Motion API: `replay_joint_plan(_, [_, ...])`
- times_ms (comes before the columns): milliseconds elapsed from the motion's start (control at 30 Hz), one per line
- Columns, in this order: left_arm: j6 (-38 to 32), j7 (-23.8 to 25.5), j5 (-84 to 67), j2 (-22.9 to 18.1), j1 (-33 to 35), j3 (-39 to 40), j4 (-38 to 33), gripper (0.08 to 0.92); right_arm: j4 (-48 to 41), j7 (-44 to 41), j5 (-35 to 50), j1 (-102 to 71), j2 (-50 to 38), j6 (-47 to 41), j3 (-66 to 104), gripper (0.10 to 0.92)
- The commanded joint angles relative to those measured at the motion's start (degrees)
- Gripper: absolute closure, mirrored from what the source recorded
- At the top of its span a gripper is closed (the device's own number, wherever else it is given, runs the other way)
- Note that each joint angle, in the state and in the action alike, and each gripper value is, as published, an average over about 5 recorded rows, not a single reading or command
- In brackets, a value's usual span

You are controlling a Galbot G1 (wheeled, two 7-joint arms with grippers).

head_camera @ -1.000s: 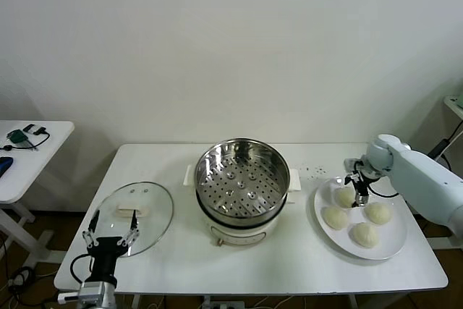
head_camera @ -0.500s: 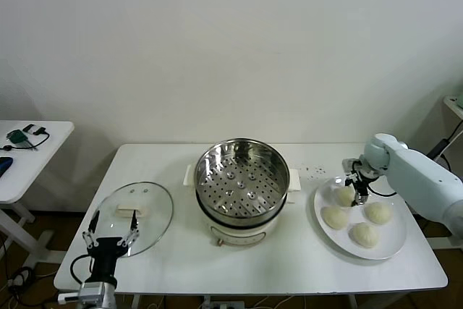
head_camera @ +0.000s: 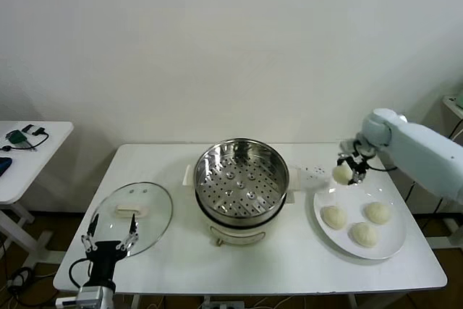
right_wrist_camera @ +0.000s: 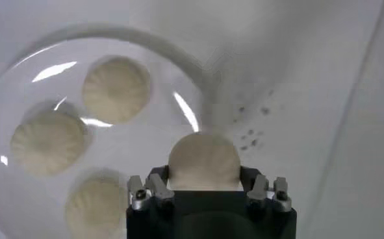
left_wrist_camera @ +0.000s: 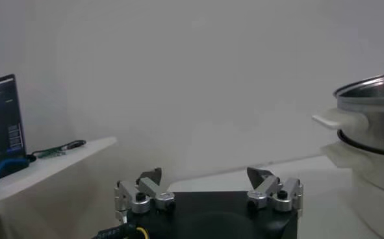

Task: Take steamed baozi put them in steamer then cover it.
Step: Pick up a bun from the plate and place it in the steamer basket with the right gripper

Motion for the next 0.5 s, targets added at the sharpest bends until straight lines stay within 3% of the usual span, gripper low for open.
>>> replay_joint_plan(33, [0.03, 0.01, -0.30, 0.08, 0.79, 0.37, -0.24, 0.177, 6.04, -0.86, 2.02, 16.69, 4.96, 9.55, -10.53, 0.321])
replay_joint_plan(500, [-0.27, -0.31, -0.54, 0.33, 2.63, 0.86, -0.71, 0.177, 11.16, -0.83, -8.13, 10.13, 19.18, 17.16, -4.97, 0.313])
